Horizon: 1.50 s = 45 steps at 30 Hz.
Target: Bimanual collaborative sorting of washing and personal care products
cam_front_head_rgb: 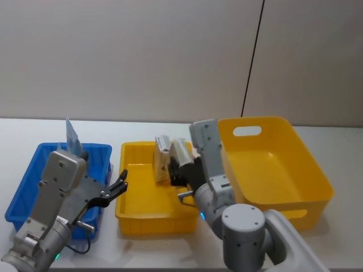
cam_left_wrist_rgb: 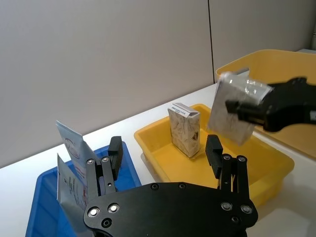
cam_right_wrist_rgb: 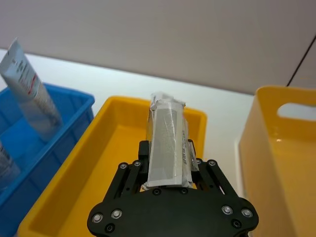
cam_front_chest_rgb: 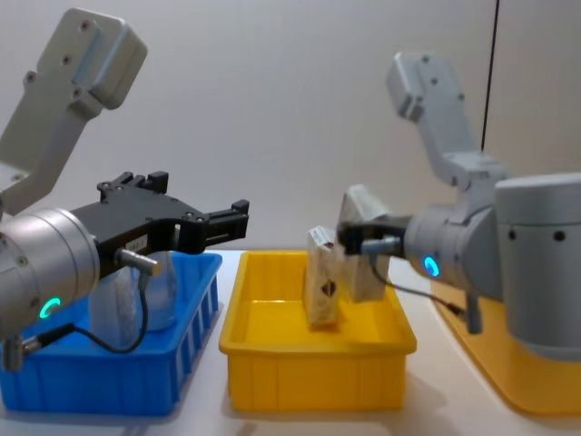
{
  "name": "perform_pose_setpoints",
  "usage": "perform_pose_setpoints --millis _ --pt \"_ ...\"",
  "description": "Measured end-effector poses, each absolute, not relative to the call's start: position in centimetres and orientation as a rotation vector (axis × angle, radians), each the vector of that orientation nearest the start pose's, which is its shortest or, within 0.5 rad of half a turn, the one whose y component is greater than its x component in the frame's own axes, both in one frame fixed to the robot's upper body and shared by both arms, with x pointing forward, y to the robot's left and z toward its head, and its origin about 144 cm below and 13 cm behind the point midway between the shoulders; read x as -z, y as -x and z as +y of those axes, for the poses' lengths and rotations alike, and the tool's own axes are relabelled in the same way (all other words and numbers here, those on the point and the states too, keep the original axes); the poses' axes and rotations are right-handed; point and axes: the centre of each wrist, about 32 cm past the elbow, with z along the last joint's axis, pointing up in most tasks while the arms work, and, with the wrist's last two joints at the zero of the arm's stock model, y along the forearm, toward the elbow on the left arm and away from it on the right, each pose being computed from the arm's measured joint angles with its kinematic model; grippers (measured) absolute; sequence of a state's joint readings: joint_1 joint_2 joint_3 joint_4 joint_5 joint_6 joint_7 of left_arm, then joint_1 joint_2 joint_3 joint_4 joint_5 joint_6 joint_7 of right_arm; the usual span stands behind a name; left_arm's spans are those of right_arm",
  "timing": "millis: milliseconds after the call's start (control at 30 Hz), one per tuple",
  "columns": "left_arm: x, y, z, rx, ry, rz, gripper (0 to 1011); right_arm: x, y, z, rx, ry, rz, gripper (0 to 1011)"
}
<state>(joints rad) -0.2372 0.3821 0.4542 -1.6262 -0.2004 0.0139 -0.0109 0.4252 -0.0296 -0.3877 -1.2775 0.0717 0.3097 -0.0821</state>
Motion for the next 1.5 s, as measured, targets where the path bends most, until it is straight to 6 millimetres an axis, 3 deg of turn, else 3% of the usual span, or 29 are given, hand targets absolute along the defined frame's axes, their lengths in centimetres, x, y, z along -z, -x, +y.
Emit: perform_pose_setpoints --millis 700,1133,1500 --pt "-120.4 -49.2 19.8 -1.124 -0.061 -0.268 1001 -123.5 -54.8 -14.8 1.523 0.120 -0.124 370" --pt "-120.4 -49.2 19.8 -1.124 -0.061 -0.268 1001 -124.2 -55.2 -17.4 1.565 0.223 -0.080 370" --pt "-120.4 -49.2 19.8 -1.124 -0.061 -0.268 1001 -123.7 -56.0 -18.9 1.524 0.298 0.018 370"
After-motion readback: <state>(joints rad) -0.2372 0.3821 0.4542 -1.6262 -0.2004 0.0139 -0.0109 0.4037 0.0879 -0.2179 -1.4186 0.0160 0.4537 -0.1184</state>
